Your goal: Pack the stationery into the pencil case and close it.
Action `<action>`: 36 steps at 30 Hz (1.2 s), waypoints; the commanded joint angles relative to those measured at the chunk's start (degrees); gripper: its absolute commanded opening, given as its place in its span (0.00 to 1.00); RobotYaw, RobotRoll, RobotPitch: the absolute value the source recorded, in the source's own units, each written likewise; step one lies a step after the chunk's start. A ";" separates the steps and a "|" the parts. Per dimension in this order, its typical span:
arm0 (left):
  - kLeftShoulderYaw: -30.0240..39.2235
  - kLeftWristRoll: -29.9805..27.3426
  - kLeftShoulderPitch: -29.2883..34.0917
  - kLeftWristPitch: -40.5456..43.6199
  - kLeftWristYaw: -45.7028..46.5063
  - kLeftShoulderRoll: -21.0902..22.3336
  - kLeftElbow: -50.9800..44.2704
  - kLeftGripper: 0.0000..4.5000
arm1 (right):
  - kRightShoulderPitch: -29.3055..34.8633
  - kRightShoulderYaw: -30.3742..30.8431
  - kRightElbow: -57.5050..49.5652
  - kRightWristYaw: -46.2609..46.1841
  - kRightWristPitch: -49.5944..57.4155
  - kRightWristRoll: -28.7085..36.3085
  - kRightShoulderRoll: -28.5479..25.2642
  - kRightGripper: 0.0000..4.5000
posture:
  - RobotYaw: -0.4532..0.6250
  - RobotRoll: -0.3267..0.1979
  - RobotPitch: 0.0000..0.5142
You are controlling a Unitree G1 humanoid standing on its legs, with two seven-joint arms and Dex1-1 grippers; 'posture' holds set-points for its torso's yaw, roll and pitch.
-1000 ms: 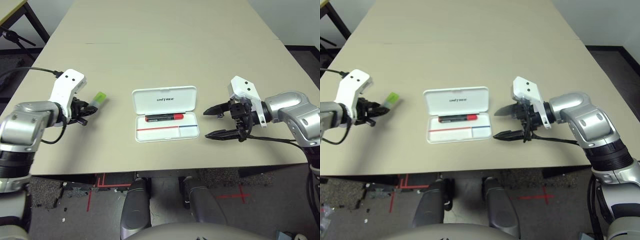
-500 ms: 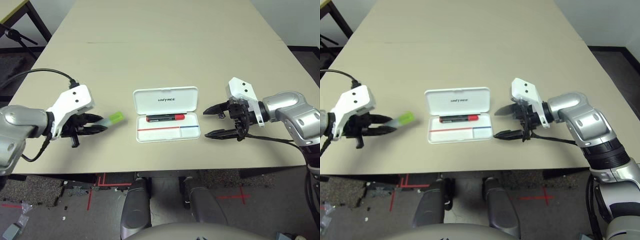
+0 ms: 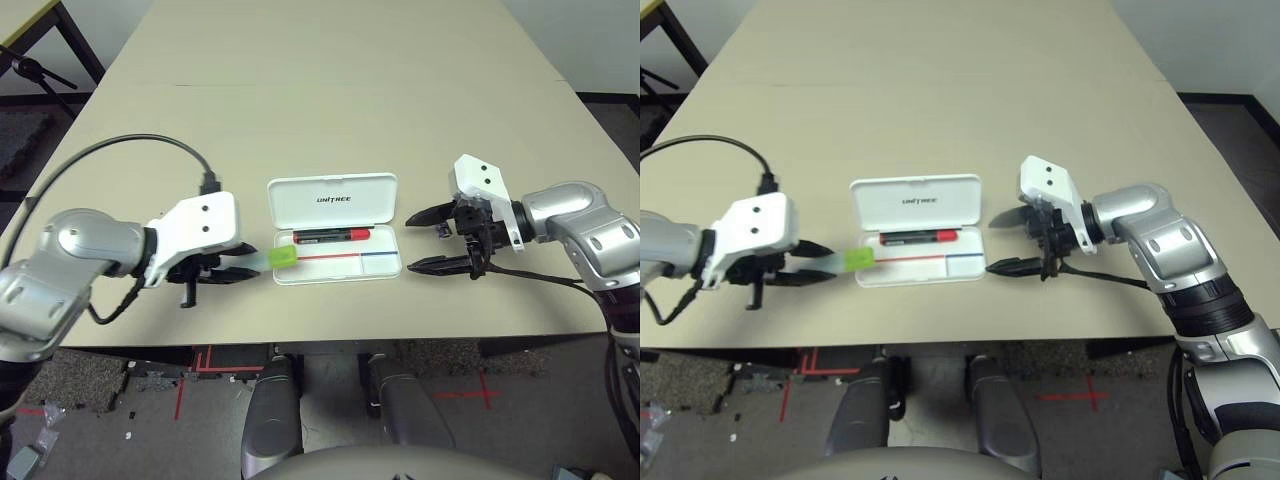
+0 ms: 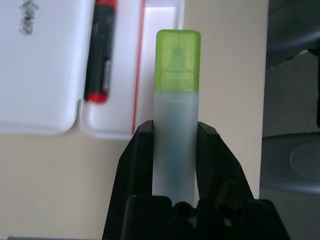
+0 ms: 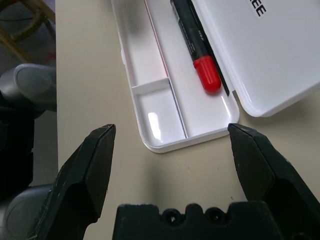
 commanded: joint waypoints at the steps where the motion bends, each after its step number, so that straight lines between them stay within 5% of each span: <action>1: -4.95 2.45 -3.67 2.48 1.26 -3.23 -0.40 0.24 | 0.18 0.37 -0.33 -0.29 -0.44 -0.53 -0.02 1.00 | 0.37 0.62 0.32; 27: -17.03 13.90 -16.24 7.73 3.63 -16.24 7.32 0.24 | 1.95 -0.03 -2.00 -1.85 -0.05 -0.34 -0.74 1.00 | 0.34 0.62 0.33; 36: -18.35 13.87 -15.66 8.06 2.81 -16.38 6.93 0.24 | 2.21 -0.12 -2.14 -2.23 -0.11 -0.47 -0.98 1.00 | 0.34 0.62 0.33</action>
